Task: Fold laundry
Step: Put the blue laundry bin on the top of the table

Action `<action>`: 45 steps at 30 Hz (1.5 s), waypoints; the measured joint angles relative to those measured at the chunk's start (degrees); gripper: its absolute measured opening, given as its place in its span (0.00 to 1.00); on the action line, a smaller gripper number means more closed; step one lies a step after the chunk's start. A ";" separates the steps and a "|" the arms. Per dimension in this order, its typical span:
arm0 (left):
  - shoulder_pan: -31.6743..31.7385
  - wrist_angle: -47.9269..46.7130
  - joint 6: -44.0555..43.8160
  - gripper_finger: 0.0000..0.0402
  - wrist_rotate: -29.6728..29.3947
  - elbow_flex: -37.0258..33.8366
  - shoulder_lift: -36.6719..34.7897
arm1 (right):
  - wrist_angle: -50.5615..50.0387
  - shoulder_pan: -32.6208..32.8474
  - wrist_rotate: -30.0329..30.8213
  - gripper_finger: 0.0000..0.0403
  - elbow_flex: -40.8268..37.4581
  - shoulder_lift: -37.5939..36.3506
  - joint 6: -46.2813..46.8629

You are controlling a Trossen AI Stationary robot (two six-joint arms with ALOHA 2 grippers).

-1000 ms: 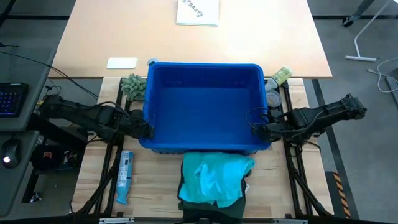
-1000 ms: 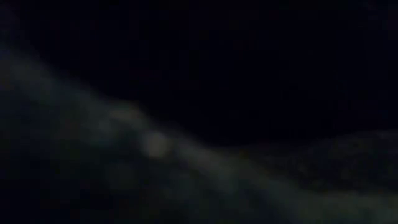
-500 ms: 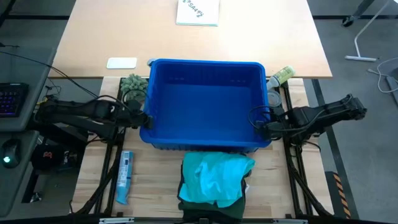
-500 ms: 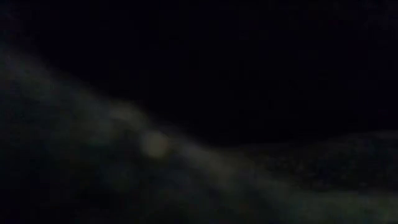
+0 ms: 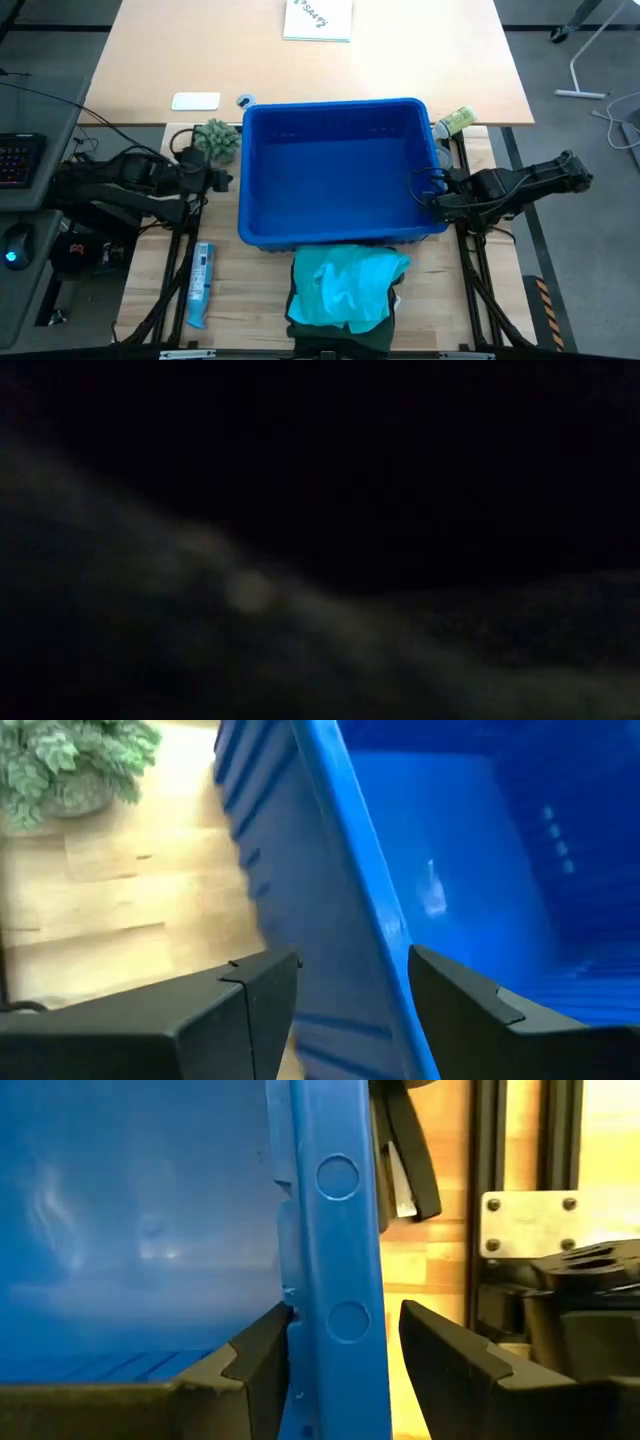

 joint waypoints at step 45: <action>-2.79 14.21 6.85 0.20 18.67 -0.04 2.31 | 5.47 -7.22 16.26 0.41 0.00 -2.71 12.14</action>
